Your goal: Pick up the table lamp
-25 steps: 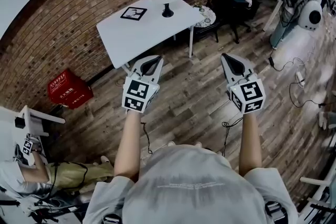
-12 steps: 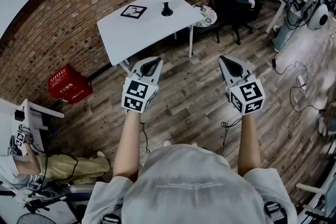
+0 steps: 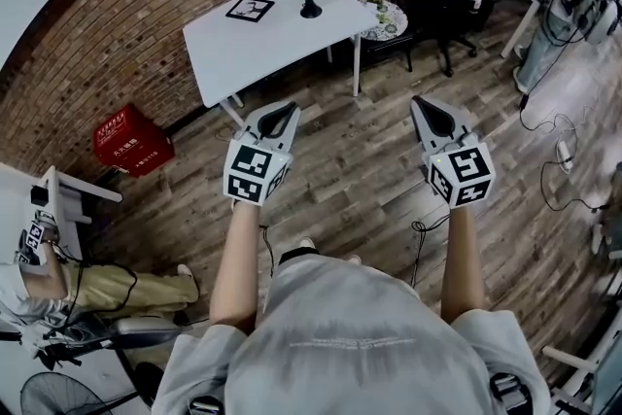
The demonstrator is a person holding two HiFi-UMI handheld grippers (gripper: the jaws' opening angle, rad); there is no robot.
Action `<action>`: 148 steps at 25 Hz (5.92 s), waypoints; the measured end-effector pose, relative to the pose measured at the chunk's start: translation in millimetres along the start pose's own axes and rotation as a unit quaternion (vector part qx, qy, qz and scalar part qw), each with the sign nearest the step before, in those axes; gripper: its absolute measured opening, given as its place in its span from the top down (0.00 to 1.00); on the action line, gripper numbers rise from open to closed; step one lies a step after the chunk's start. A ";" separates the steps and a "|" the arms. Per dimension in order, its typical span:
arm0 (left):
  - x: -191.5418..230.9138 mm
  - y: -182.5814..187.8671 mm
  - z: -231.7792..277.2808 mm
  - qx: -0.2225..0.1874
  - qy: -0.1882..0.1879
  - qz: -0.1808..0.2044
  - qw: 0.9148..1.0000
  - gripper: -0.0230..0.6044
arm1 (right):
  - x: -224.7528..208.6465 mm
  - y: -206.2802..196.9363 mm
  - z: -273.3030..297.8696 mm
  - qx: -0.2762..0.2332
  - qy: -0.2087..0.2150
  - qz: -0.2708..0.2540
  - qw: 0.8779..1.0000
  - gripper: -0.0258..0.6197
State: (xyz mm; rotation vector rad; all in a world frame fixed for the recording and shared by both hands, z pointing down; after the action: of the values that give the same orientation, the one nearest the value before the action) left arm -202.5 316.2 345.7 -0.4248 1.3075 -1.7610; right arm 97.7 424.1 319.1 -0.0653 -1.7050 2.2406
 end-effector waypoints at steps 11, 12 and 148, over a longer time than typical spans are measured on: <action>-6.3 10.7 8.9 -0.010 0.004 -0.001 1.000 0.94 | -12.5 -4.2 -9.7 -0.013 0.007 -0.003 1.000 0.96; -5.2 11.8 9.9 -0.016 0.006 -0.004 1.000 0.93 | -14.2 -3.7 -10.2 -0.014 0.005 -0.006 1.000 0.96; 352.0 -79.6 583.4 0.107 0.083 -0.156 0.978 0.63 | -296.9 10.1 627.0 0.143 0.148 -0.037 0.978 0.96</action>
State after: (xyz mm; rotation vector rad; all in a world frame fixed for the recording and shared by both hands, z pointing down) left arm -23.4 -308.2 566.3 -0.3835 1.1952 -2.2161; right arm 232.7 -245.4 441.5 -0.2505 -1.2039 2.2632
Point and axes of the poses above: the fingertips, and each gripper's own axes: z forward along the fingers, x to its left, y out of its top, the point moved 10 cm from there along -z, backward along the fingers, and after that the axes turned 10 degrees about x, right-handed, at the moved point
